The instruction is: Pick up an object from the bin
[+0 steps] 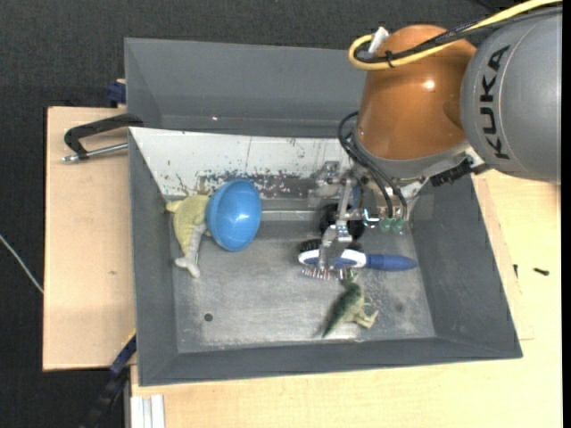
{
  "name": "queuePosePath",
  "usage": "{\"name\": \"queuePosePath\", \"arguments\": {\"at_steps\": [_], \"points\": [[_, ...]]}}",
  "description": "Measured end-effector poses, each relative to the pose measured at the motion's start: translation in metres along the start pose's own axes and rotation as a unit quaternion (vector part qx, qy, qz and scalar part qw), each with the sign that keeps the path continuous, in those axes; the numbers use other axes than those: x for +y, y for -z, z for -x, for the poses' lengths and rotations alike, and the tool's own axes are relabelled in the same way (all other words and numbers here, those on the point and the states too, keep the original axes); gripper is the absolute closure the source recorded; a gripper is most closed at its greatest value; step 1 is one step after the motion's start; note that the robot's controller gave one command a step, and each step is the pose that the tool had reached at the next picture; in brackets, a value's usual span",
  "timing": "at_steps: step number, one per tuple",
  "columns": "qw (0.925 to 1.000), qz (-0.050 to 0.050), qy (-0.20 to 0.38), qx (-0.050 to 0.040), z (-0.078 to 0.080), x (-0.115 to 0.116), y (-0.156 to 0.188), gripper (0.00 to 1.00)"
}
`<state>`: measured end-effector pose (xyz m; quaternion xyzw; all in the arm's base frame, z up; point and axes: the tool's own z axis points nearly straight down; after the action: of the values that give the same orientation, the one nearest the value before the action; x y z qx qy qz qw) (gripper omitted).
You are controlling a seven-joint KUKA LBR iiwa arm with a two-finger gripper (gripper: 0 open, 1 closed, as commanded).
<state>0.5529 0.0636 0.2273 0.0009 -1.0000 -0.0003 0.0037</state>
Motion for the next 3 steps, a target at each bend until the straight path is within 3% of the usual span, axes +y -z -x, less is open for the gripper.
{"name": "queuePosePath", "arguments": {"at_steps": [1,2,3], "points": [[0.9979,0.001,0.064,-0.0083,0.022,-0.069,-0.138,0.0],[0.9945,-0.001,0.105,-0.0075,0.034,-0.081,-0.125,0.0],[0.9834,-0.001,0.181,-0.0046,0.007,-0.09,-0.126,0.0]]}}
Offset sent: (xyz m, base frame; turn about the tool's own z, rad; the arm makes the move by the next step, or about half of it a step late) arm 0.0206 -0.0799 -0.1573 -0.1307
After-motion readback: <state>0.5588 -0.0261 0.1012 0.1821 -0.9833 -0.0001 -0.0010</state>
